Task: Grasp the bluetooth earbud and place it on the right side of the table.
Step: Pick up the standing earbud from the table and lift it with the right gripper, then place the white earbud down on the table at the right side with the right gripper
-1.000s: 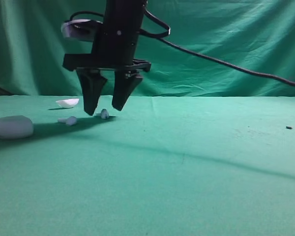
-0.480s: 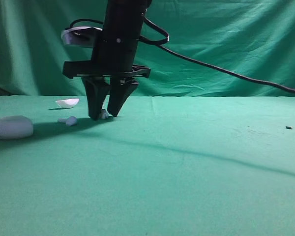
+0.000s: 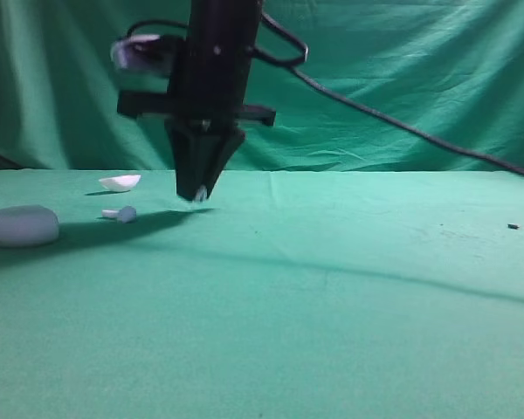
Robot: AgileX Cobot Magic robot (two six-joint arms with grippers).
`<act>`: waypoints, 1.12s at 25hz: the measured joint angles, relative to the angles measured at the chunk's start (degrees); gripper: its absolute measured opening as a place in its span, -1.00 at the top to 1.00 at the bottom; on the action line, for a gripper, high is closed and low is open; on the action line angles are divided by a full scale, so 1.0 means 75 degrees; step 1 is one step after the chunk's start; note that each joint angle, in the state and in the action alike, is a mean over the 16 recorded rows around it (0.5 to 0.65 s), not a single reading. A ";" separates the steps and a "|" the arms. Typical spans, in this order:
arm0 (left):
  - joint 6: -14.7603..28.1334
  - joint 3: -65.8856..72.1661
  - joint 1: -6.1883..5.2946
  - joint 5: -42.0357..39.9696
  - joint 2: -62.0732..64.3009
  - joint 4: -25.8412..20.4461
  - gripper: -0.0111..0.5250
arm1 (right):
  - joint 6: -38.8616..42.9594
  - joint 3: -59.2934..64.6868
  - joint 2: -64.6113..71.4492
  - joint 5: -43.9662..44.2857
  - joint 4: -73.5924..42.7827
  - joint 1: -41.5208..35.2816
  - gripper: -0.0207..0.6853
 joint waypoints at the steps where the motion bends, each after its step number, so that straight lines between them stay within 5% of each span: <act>1: 0.0000 0.0000 0.0000 0.0000 0.0000 0.0000 0.96 | 0.0018 -0.0001 -0.0078 0.0079 0.0001 -0.0010 0.68; 17: 0.0000 0.0000 0.0000 0.0000 0.0000 0.0000 0.96 | 0.1035 0.1730 -0.3979 0.0891 -0.0338 -0.1433 0.73; 28: 0.0000 0.0000 0.0000 0.0000 0.0000 0.0000 0.96 | 0.1472 0.6889 -0.6590 -0.1558 -0.0480 -0.3498 0.73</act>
